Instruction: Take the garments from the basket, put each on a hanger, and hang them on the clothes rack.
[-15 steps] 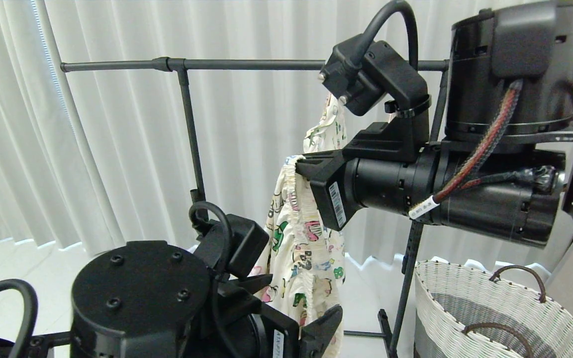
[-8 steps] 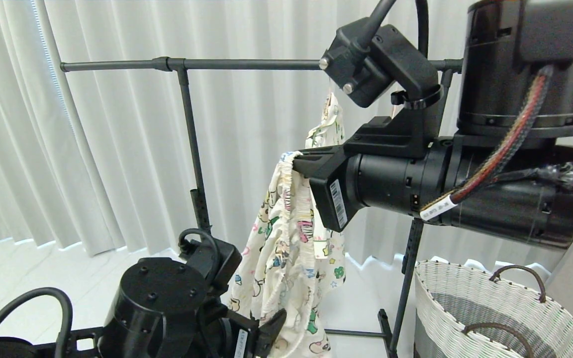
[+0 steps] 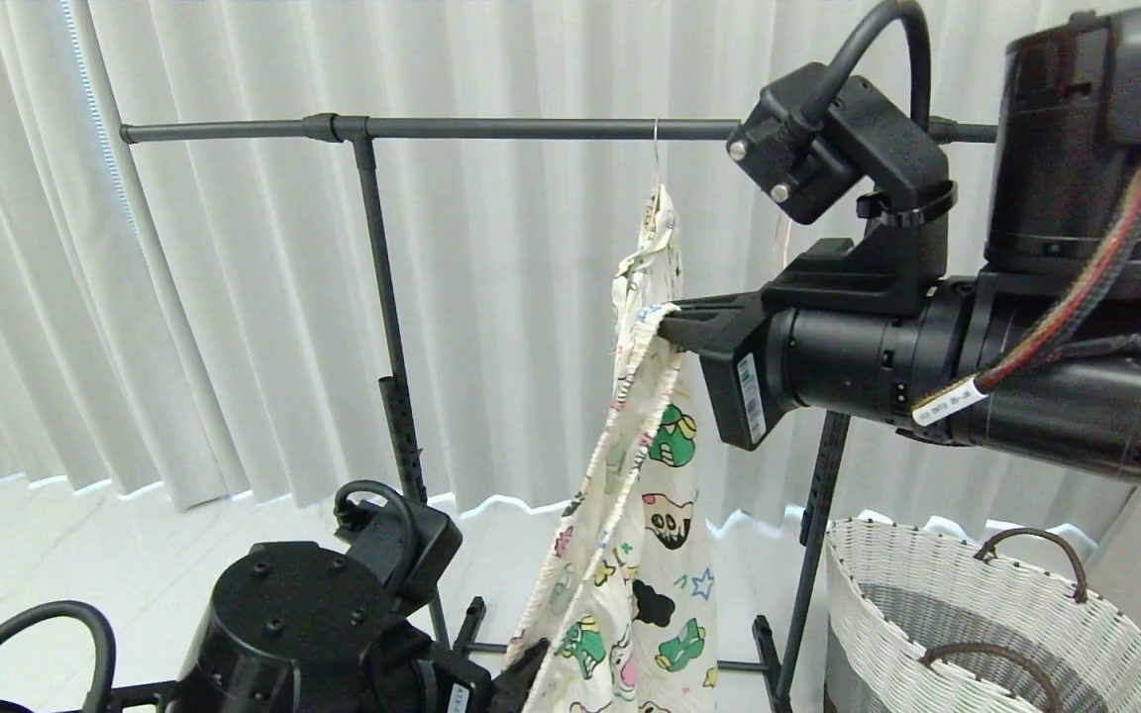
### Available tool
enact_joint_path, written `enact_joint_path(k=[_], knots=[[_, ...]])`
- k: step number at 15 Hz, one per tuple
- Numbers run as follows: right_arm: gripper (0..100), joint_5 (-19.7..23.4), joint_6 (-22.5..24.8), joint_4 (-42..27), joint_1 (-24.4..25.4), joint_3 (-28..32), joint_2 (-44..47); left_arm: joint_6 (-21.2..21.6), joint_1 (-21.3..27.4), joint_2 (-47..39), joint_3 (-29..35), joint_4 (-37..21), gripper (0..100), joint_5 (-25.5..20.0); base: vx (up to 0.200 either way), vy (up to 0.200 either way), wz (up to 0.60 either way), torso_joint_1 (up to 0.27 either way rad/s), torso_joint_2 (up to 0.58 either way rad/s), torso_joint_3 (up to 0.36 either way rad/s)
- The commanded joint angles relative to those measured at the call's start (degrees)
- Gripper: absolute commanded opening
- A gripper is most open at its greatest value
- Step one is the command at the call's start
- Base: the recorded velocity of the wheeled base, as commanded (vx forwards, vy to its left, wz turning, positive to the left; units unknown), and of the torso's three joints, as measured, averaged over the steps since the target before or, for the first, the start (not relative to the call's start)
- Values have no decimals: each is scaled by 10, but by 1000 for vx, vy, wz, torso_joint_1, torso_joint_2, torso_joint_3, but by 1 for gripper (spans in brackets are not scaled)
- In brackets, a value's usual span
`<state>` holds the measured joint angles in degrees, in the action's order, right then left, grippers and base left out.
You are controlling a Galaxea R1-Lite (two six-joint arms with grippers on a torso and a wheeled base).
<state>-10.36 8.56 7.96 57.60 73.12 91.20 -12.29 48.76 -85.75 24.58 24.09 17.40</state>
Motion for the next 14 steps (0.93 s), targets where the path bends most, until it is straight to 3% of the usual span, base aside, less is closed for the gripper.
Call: enact_joint_path(k=[1,2,3,5,7,9,10,12,14], knots=[[0,-10,1,1,-8,-18,-19,0,0,17,-10,0,100,0,0,0,0,0,0,0],[0,-15,1,1,-13,-29,-29,0,0,25,-24,0,100,0,0,0,0,0,0,0],[0,-16,1,0,-18,-35,-36,1,0,31,-32,0,0,0,0,0,0,0,0,0],[0,-18,1,-4,-37,-54,-53,4,0,35,-38,1,0,13,0,0,0,0,0,0],[0,-38,1,-39,-79,-102,-109,31,1,38,-23,42,0,91,0,0,0,0,0,0],[0,-40,1,-80,-103,-148,-170,40,1,53,15,54,0,113,0,0,0,0,0,0],[0,-38,1,-104,-107,-169,-203,46,2,70,54,28,0,110,0,0,0,0,0,0],[0,-36,1,-148,-107,-189,-251,46,2,94,173,-114,0,93,0,0,0,0,0,0],[0,-35,1,-160,-108,-182,-272,46,1,103,338,-281,0,23,0,0,0,0,0,0]])
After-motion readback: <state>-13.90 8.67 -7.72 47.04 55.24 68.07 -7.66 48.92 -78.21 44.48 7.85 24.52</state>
